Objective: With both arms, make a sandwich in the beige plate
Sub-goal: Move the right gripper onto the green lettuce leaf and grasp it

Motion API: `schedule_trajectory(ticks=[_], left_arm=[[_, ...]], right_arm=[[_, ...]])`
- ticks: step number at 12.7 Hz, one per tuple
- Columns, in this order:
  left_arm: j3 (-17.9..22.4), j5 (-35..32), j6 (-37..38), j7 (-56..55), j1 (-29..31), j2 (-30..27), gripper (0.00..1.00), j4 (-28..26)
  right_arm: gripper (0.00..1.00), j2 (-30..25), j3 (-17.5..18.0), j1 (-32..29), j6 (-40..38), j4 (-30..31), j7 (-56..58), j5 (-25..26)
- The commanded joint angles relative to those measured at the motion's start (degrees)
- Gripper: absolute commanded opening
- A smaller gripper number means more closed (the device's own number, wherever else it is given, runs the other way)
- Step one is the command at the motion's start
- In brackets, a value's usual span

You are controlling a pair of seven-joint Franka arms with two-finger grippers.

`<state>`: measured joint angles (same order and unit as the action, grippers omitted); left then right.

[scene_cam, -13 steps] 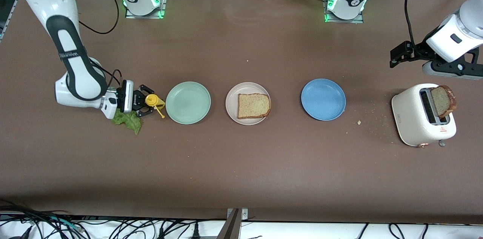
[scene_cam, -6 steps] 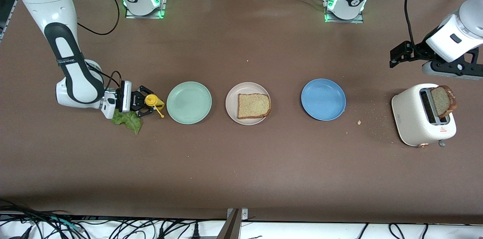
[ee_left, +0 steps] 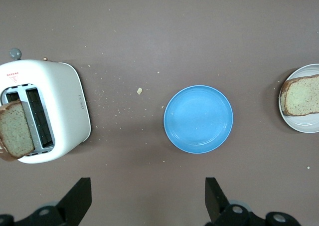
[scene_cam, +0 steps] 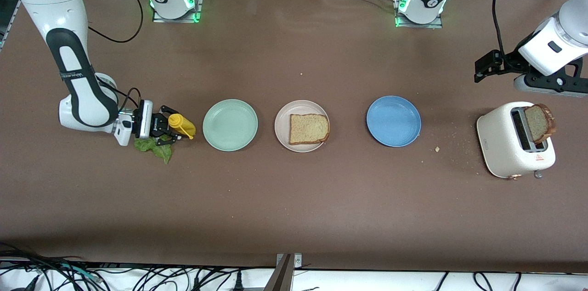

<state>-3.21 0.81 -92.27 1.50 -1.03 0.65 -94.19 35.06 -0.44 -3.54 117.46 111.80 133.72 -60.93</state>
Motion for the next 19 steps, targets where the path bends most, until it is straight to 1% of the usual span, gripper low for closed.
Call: schedule_trajectory(ticks=[1,4,5,9,12,14,17,19], left_arm=[[0.0,0.2,0.4,1.1,-0.1,0.0,1.00,0.4],[0.0,0.2,0.4,1.1,-0.1,-0.1,1.00,0.4],[0.1,0.3,0.4,1.2,-0.1,-0.1,1.00,0.4],[0.1,0.3,0.4,1.4,-0.1,-0.1,1.00,0.4],[0.0,0.3,0.4,1.4,-0.1,-0.1,1.00,0.4],[0.0,0.3,0.4,1.4,-0.1,-0.1,1.00,0.4],[0.0,0.2,0.4,1.4,-0.1,-0.1,1.00,0.4],[0.0,0.2,0.4,1.4,-0.1,-0.1,1.00,0.4]], right_arm=[[1.00,1.1,-0.1,-0.3,-0.4,-2.3,0.2,0.2],[1.00,0.4,-0.6,-0.3,0.1,-2.6,-0.2,3.7],[1.00,-0.2,-1.6,-0.3,0.3,-3.1,-0.5,5.3],[1.00,-1.3,-3.7,-0.2,2.1,-6.2,-5.1,17.9],[1.00,-2.4,-3.7,-0.2,8.1,-6.1,-8.9,25.8],[1.00,-2.2,-3.6,-0.2,11.9,-5.5,-9.7,28.0],[1.00,-1.6,-3.4,-0.1,16.4,-3.4,-9.8,28.1],[1.00,-1.1,-3.2,0.0,17.6,-3.0,-9.8,28.0]])
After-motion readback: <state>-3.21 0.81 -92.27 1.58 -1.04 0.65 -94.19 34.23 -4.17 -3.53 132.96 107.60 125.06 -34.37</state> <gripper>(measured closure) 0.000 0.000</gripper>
